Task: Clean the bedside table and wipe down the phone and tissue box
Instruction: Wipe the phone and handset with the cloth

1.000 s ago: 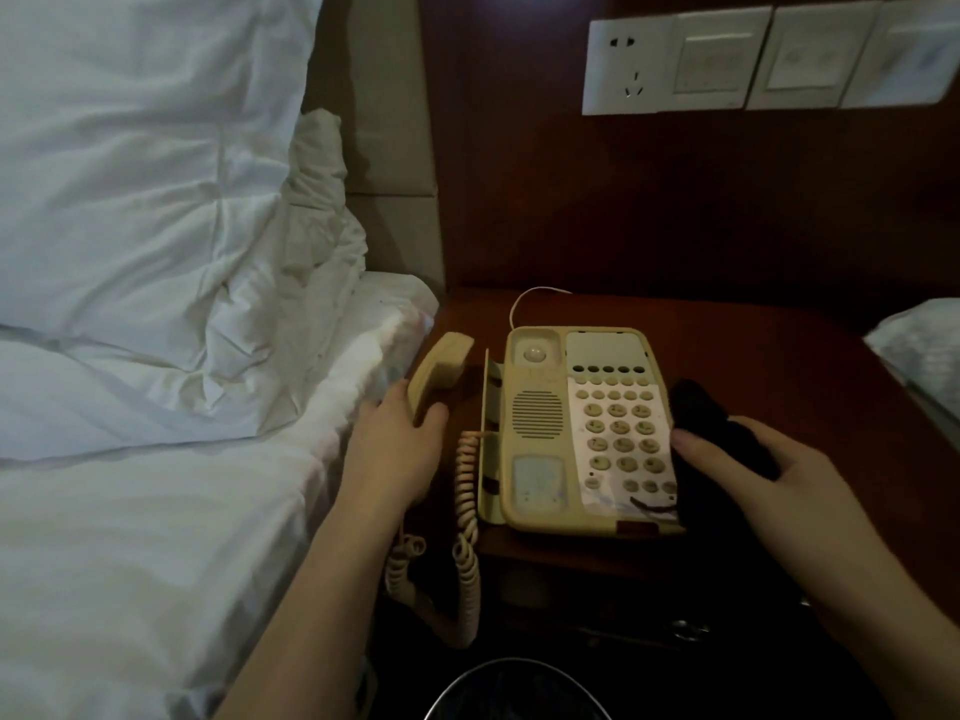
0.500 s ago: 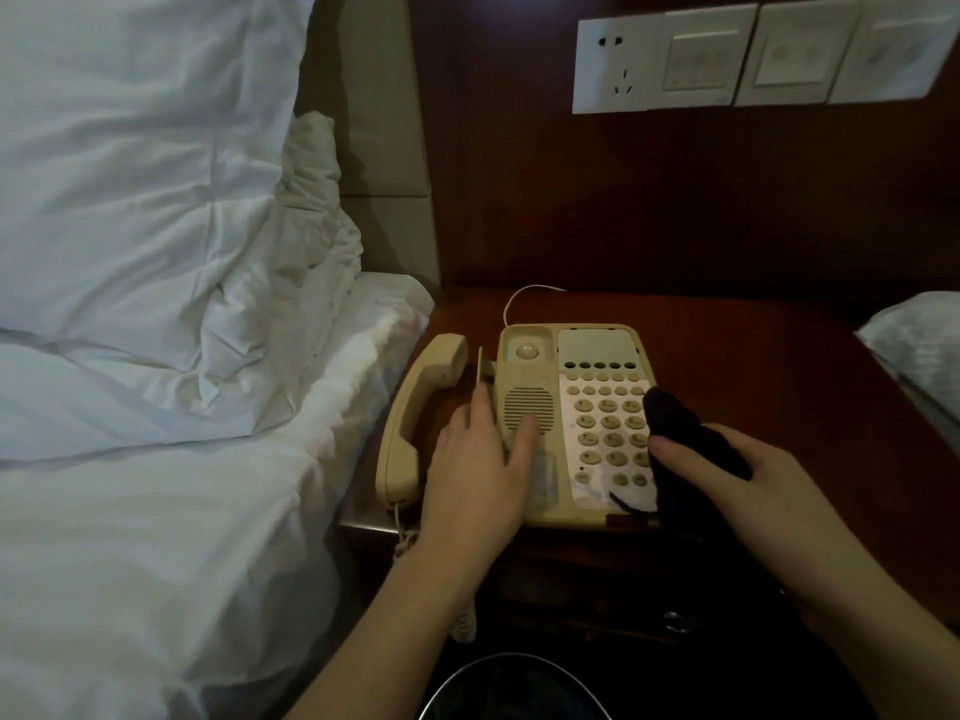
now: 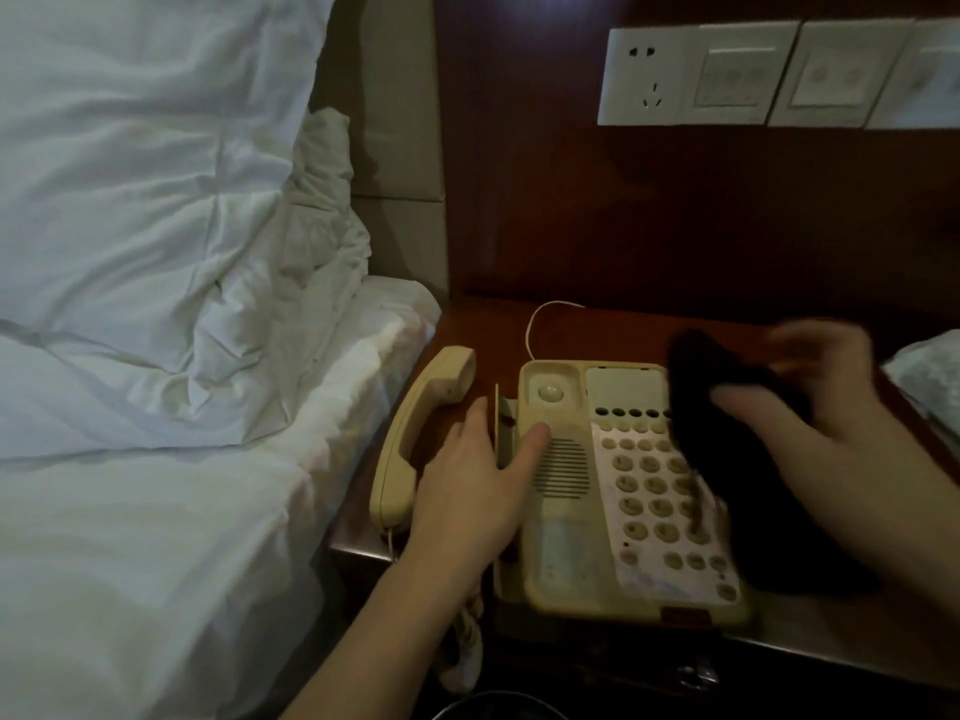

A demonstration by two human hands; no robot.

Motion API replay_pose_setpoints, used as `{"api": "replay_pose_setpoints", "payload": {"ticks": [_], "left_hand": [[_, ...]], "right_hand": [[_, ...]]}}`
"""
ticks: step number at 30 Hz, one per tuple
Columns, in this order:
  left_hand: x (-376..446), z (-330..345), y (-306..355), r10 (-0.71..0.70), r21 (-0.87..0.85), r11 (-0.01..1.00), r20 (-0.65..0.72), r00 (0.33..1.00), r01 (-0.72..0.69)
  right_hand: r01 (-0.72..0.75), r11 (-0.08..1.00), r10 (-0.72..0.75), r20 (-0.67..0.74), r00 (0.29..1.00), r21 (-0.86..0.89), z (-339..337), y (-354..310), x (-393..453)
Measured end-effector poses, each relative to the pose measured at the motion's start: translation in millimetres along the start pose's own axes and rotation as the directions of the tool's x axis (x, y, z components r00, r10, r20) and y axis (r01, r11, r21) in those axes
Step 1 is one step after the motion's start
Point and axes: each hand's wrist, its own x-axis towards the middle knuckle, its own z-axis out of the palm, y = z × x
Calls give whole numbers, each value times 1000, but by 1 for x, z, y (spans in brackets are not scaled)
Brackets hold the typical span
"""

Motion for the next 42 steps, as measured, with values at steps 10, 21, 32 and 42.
{"api": "replay_pose_setpoints", "payload": {"ticks": [10,21,32,42], "left_hand": [[2,8,-3,89,27,996,65,994,-91],[4,6,-4,63,3,998,149,987,-64],[6,8,-5,56,-19,998,147,988,-54],[6,9,-5,61,-36,998,156,986,-56]], "right_hand": [[457,521,-318,332,888,-722,75,3,84],[653,449,-76,703,708,-609,65,-14,100],[577,326,-285,504,815,-749,103,-16,114],[616,423,-128,629,767,-664,90,-35,114]]}}
